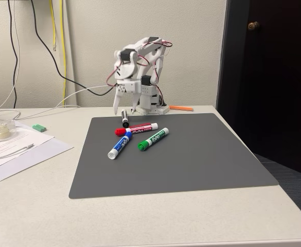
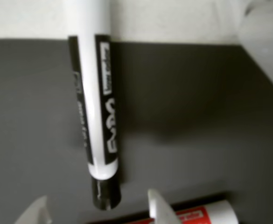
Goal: Pick up the black marker.
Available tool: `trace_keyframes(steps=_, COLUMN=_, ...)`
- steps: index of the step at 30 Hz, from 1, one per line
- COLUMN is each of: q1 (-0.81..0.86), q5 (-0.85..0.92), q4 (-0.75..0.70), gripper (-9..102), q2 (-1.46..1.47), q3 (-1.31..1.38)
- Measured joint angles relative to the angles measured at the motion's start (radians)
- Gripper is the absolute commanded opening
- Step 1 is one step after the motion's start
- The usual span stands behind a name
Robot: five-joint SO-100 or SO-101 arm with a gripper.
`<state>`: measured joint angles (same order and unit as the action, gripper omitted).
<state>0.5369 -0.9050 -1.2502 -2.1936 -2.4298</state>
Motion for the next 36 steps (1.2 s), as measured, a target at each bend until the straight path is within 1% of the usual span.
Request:
trace_keyframes(steps=7, q1=0.058, q5=0.049, q4=0.066, gripper=33, q2=0.049, q3=-0.012)
trace_keyframes(steps=13, q1=0.121, q5=0.091, q4=0.087, gripper=31, q2=0.083, q3=-0.032)
trace_keyframes(steps=18, q1=0.152, q5=0.104, q4=0.098, gripper=26, q2=0.077, q3=-0.061)
trace_keyframes(steps=23, q1=0.153, q5=0.094, q4=0.092, gripper=16, q2=0.029, q3=-0.095)
trace_keyframes(steps=36, q1=0.152, q5=0.078, q4=0.156, gripper=11, q2=0.020, q3=-0.143)
